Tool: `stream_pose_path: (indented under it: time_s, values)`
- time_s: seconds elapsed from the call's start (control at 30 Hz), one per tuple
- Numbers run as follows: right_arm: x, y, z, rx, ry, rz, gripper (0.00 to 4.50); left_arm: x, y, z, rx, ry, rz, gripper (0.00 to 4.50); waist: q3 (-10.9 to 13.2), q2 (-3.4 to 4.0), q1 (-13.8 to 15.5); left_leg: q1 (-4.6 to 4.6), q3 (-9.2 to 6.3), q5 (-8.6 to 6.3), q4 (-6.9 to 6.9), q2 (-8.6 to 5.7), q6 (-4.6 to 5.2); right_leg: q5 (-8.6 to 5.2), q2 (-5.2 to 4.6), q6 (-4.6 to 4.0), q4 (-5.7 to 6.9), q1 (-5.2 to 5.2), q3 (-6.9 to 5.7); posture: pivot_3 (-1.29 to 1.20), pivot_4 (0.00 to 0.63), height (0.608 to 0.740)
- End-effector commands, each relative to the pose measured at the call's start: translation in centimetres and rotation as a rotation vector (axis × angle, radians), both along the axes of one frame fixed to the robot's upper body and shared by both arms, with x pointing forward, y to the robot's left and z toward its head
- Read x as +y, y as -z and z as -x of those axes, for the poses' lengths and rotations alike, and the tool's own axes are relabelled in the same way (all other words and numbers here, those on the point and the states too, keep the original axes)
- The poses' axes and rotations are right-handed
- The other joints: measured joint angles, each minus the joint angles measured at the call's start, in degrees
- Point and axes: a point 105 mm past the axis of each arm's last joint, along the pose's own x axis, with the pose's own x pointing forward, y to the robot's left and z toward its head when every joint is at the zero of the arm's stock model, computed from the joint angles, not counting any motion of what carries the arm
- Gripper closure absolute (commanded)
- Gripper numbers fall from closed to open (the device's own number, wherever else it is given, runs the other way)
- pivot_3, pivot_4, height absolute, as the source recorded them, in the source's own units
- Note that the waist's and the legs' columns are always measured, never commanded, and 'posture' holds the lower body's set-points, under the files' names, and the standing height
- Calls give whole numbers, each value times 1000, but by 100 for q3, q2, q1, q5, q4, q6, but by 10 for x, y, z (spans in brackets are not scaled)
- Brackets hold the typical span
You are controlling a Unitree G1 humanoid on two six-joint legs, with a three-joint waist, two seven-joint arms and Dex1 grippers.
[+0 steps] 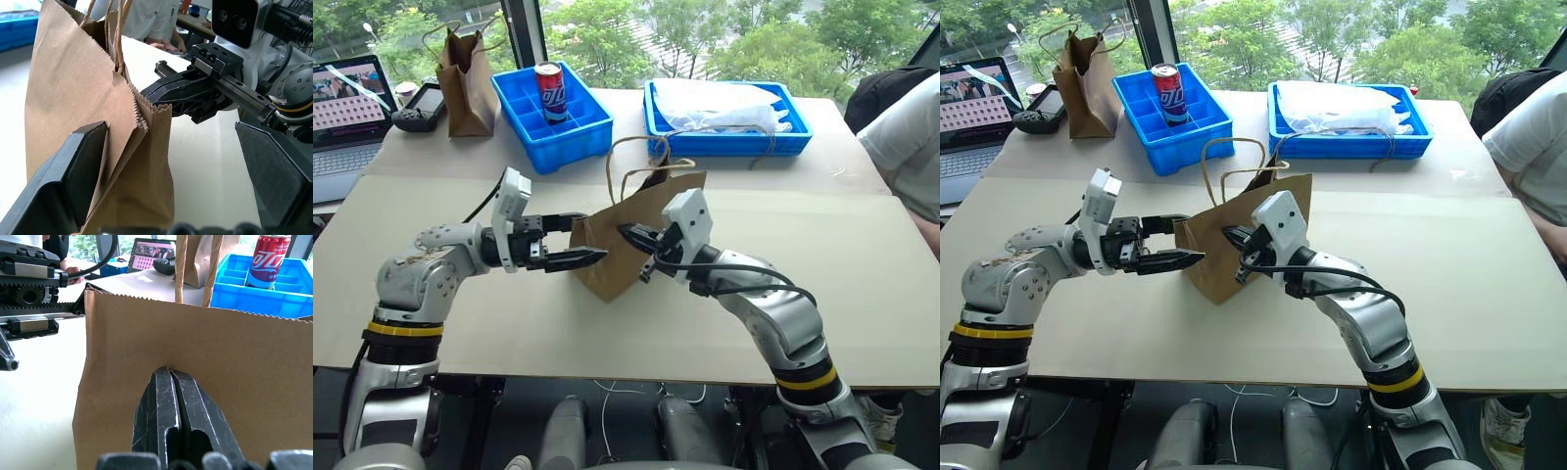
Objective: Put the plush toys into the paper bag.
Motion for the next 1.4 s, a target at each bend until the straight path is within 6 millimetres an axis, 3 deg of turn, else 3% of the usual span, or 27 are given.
stream_pose_path:
  time_s: [0.03,0.33,0.37,0.53,0.7,0.83,0.97,1.03,1.2,1.4]
  values:
    - [0,-11,2,-54,-1,-31,4500,-6,-5,4,-23,15,7,1048,0,0,-5,0,0,0,0,0,0,0,0,0,0,0,0,0,150,694]
    - [-1,-13,-2,-64,17,-39,4500,-8,1,1,-34,2,-5,4312,0,0,-4,1,0,0,1,0,0,0,0,0,1,1,0,0,150,694]
    - [-3,-14,-2,-65,22,-39,4500,-7,1,-1,-39,-6,-3,4483,0,0,-3,1,0,0,1,0,0,0,0,0,1,1,0,0,150,694]
    - [-15,-19,3,-70,37,-35,4500,-5,-2,-13,-75,-12,-10,4483,0,0,4,2,0,0,1,-1,0,0,0,0,1,1,0,0,150,694]
    - [-48,-22,26,29,-5,-61,4500,1,-13,-22,-140,29,-15,4483,0,0,80,-3,0,0,2,-5,0,0,-3,0,-4,3,-1,0,150,694]
    - [-107,-3,48,171,63,44,4500,4,-25,-20,-197,179,-29,4483,0,0,164,-3,0,0,0,-5,1,-1,-2,1,-7,5,-2,0,150,694]
    - [-173,12,58,251,265,151,4500,-2,-35,-10,-214,396,-64,4483,0,0,164,-2,1,-1,0,-8,1,-1,-2,1,-14,10,0,0,150,694]
    - [-191,14,62,263,325,175,4500,-9,-42,-8,-240,450,-76,4483,0,-1,157,-2,0,0,1,-7,1,-1,-1,2,-12,8,0,0,150,694]
    - [-208,19,71,284,387,191,4500,-25,-48,-4,-287,565,-112,4483,0,0,79,4,1,0,1,-5,1,-2,1,3,-7,11,5,0,150,694]
    - [-215,21,77,298,423,201,4500,-31,-22,-13,-350,613,-277,4483,0,0,52,5,1,0,3,-6,1,-3,1,4,-6,13,7,0,150,694]
